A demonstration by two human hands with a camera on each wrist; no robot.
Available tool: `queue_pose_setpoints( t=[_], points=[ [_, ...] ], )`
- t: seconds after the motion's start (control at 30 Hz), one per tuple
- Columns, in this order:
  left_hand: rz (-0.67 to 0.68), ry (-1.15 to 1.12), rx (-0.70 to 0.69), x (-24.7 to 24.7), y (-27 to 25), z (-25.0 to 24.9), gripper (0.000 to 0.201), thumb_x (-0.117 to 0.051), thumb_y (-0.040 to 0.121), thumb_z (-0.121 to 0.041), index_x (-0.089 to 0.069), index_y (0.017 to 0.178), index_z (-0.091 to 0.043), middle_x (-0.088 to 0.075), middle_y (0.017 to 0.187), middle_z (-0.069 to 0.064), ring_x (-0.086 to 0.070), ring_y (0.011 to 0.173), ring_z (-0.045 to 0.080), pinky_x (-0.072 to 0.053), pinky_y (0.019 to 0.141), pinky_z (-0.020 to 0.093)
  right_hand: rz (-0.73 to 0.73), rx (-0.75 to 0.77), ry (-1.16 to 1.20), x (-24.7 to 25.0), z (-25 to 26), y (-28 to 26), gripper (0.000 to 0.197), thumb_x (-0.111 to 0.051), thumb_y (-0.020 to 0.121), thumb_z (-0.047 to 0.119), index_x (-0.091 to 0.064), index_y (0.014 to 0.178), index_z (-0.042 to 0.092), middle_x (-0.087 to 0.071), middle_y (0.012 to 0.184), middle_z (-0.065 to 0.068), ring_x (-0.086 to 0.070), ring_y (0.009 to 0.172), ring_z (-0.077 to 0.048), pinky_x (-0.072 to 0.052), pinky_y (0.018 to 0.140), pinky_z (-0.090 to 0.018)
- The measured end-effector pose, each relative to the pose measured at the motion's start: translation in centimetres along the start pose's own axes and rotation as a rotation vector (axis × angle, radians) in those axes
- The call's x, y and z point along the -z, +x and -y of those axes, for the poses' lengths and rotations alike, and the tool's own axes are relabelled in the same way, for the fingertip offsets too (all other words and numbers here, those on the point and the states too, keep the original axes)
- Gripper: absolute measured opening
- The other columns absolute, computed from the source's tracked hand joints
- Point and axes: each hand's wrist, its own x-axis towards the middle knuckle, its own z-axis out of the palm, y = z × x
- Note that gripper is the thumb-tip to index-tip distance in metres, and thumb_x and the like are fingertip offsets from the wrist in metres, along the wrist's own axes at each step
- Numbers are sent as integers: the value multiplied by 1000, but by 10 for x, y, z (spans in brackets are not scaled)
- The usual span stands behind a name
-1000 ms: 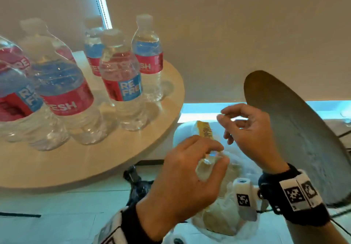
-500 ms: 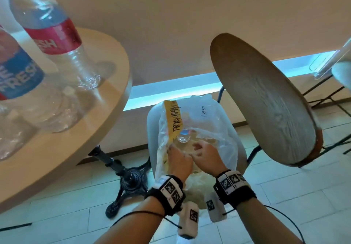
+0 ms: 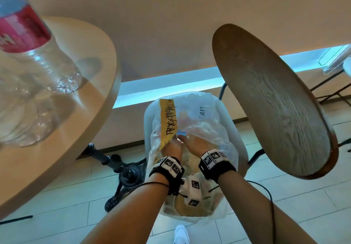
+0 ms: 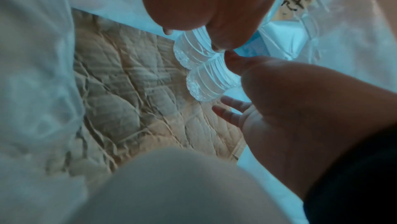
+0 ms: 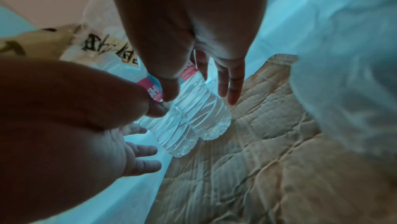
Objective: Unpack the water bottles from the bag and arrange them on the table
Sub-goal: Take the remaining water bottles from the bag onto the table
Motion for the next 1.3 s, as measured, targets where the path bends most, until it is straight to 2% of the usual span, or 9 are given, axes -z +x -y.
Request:
queue_pose_setpoints(
  t=[0.23,0.4,0.57,0.77,0.83,0.9,0.97,1.17,1.3],
  points=[
    [-39,-188,74,-6,3,0,43,-41,109,-26,-51,141,1,-56,131,22,-49,134,32,-29,101,29,-77,9,32,1,5,-12,51,-37,106,42,-49,144,10,-50,150,-16,-48,137,-30,-33,109,-34],
    [-95,-109,-10,-13,4,-2,39,-40,107,-34,-70,121,-13,-69,122,11,-63,117,32,-43,96,34,-168,113,-39,5,5,-25,31,-41,106,28,-64,91,14,-71,92,-11,-64,94,-31,-37,71,-30],
    [-3,-171,121,-15,-6,-6,39,-40,106,-32,-68,123,-9,-66,129,17,-60,121,33,-42,107,38,-91,94,-26,8,-13,-30,30,-42,106,35,-61,85,26,-60,76,4,-54,68,-12,-37,61,-26],
    [-14,-218,264,-22,-15,7,49,-56,96,-41,-52,130,-8,-57,126,17,-58,117,36,-51,98,45,-82,-10,82,18,-27,-46,31,-64,92,39,-69,102,10,-73,98,-10,-69,92,-27,-57,84,-42],
    [32,-259,284,-25,-16,11,45,-57,96,-39,-53,129,-8,-58,124,19,-61,107,32,-55,80,37,-86,-4,74,22,-27,-51,31,-63,91,41,-69,100,12,-73,97,-9,-69,89,-25,-58,86,-42],
    [62,-318,281,-24,-17,15,39,-58,96,-35,-58,121,-6,-63,115,17,-64,93,26,-50,60,29,-86,4,80,27,-26,-58,26,-61,92,42,-66,90,17,-70,89,-7,-65,77,-19,-56,74,-35],
    [126,-375,270,-21,-19,15,24,-57,96,-29,-64,103,-7,-67,99,11,-66,84,23,-54,63,32,-68,-3,103,34,-23,-68,27,-61,90,45,-67,86,19,-71,83,-9,-63,70,-17,-55,68,-36],
    [380,-525,338,26,-67,3,28,-51,106,-21,-52,79,-15,-47,73,0,-42,62,9,-41,46,18,26,-39,155,56,-19,-103,37,-63,88,49,-75,94,14,-78,92,-14,-74,82,-28,-59,79,-40],
    [506,-552,318,53,-100,12,19,-53,105,-22,-64,108,-6,-66,73,2,-62,62,12,-50,46,21,106,-12,192,65,-20,-137,33,-65,92,42,-75,98,11,-79,89,-10,-74,76,-28,-57,73,-38]
  ],
)
